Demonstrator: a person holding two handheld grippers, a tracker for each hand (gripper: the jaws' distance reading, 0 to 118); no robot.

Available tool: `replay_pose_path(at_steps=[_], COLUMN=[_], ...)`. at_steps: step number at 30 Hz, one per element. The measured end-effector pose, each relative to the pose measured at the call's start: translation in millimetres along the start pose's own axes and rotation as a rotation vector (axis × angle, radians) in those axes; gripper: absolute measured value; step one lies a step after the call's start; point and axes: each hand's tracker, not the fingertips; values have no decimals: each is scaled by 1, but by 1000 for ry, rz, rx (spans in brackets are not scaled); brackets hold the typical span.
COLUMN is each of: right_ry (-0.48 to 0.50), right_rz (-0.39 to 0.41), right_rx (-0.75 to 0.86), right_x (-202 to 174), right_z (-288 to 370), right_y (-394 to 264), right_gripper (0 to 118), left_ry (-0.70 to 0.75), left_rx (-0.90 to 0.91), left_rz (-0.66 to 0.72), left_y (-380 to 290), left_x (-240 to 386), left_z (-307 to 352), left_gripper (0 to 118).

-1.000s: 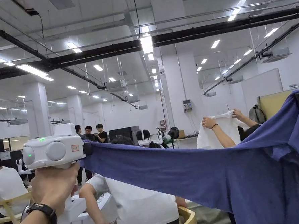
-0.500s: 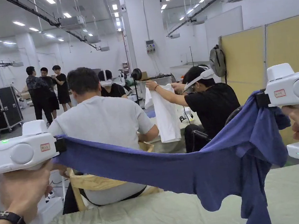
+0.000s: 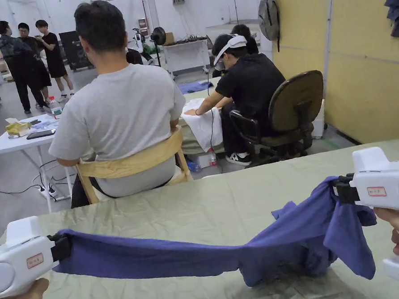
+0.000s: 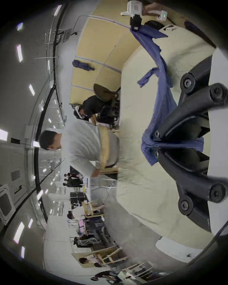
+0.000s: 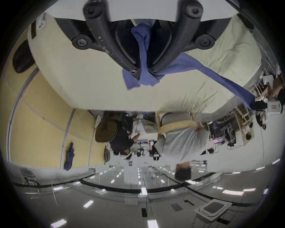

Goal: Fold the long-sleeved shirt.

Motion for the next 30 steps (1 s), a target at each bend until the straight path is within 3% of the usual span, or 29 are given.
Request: replay_pose_path(at_steps=[11, 18, 25, 27, 29, 30], right_ry=[95, 65, 50, 35, 22, 6], right_rz=[-49, -78, -68, -75, -73, -69], right_rx=[-159, -263, -320, -334, -353, -357], right_x=[-35, -44, -45, -46, -45, -46], right_z=[58, 48, 38, 35, 35, 36], right_y=[-168, -236, -260, -260, -264, -263], right_gripper=[9, 9, 9, 20, 43, 56], left_ry=[37, 56, 77, 72, 76, 76], left_rx=[-140, -319, -418, -436, -435, -429], left_rz=[24, 33, 19, 18, 12, 14], left_y=[-148, -217, -265, -268, -271, -269], left_x=[-45, -53, -59, -60, -54, -54], left_z=[112, 111, 94, 91, 98, 100], left_gripper=[6, 6, 7, 20, 41, 45])
